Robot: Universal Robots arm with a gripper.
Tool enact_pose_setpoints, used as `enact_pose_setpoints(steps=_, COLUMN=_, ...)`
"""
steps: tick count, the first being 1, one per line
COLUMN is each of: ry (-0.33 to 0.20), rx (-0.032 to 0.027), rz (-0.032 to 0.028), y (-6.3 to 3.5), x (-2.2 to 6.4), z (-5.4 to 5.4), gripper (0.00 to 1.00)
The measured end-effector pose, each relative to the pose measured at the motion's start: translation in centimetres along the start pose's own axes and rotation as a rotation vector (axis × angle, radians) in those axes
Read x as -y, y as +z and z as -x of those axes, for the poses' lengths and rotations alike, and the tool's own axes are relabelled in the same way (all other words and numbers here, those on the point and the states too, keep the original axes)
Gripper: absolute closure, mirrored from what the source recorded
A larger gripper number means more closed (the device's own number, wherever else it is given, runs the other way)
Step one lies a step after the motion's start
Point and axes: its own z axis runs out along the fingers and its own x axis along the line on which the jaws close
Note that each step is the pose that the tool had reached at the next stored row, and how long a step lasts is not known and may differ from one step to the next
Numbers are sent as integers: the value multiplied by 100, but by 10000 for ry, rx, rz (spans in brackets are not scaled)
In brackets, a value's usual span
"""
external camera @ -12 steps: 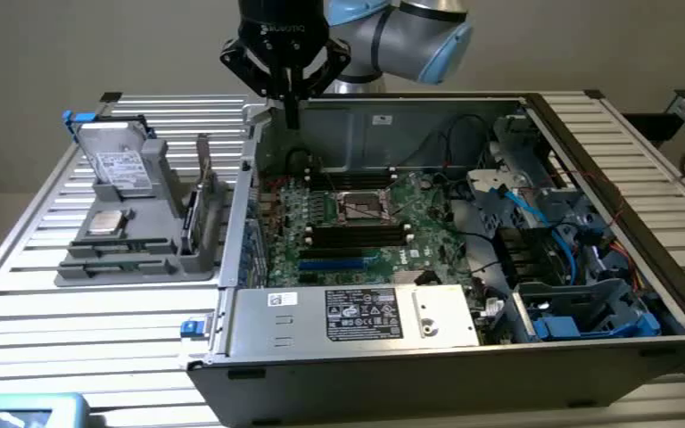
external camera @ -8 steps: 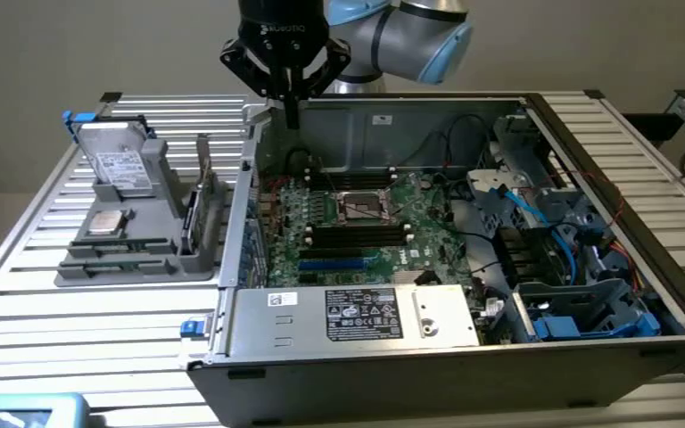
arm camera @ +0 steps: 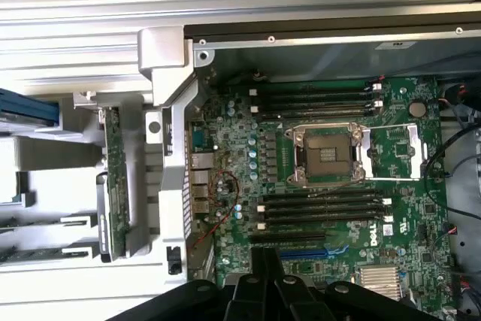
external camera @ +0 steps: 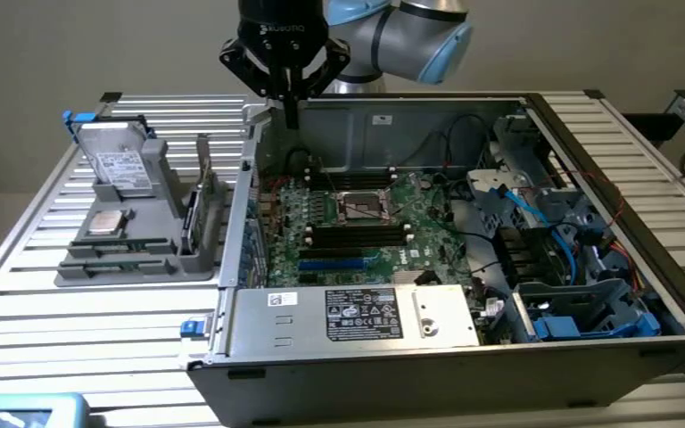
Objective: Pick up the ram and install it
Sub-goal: 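Reach for the ram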
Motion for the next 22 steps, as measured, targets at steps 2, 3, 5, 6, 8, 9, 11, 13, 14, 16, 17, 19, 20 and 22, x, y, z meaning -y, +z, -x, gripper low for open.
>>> enact_pose_setpoints(steps=2, ry=-1, rx=1, rz=4, y=0, x=6, z=-56, gripper=89)
enact_pose_setpoints(steps=3, ry=-1, rx=1, rz=6, y=-1, x=9, z=-91, gripper=89)
enact_pose_setpoints(steps=5, ry=0, rx=2, rz=13, y=-2, x=17, z=-163, gripper=89)
enact_pose_setpoints(steps=6, ry=-1, rx=1, rz=14, y=-3, x=20, z=-200, gripper=89)
enact_pose_setpoints(steps=8, ry=0, rx=2, rz=16, y=-5, x=28, z=-282, gripper=89)
enact_pose_setpoints(steps=9, ry=0, rx=1, rz=17, y=-6, x=31, z=-322, gripper=89)
enact_pose_setpoints(steps=11, ry=-1, rx=1, rz=18, y=-8, x=39, z=-404, gripper=89)
enact_pose_setpoints(steps=13, ry=0, rx=1, rz=18, y=-10, x=48, z=-488, gripper=89)
enact_pose_setpoints(steps=14, ry=-1, rx=1, rz=19, y=-11, x=52, z=-528, gripper=89)
enact_pose_setpoints(steps=16, ry=0, rx=4, rz=20, y=-13, x=61, z=-607, gripper=89)
enact_pose_setpoints(steps=17, ry=0, rx=6, rz=21, y=-14, x=66, z=-647, gripper=89)
enact_pose_setpoints(steps=19, ry=-1, rx=10, rz=22, y=-16, x=75, z=-727, gripper=89)
enact_pose_setpoints(steps=20, ry=-1, rx=12, rz=24, y=-17, x=80, z=-769, gripper=89)
enact_pose_setpoints(steps=22, ry=0, rx=16, rz=27, y=-19, x=91, z=-855, gripper=89)
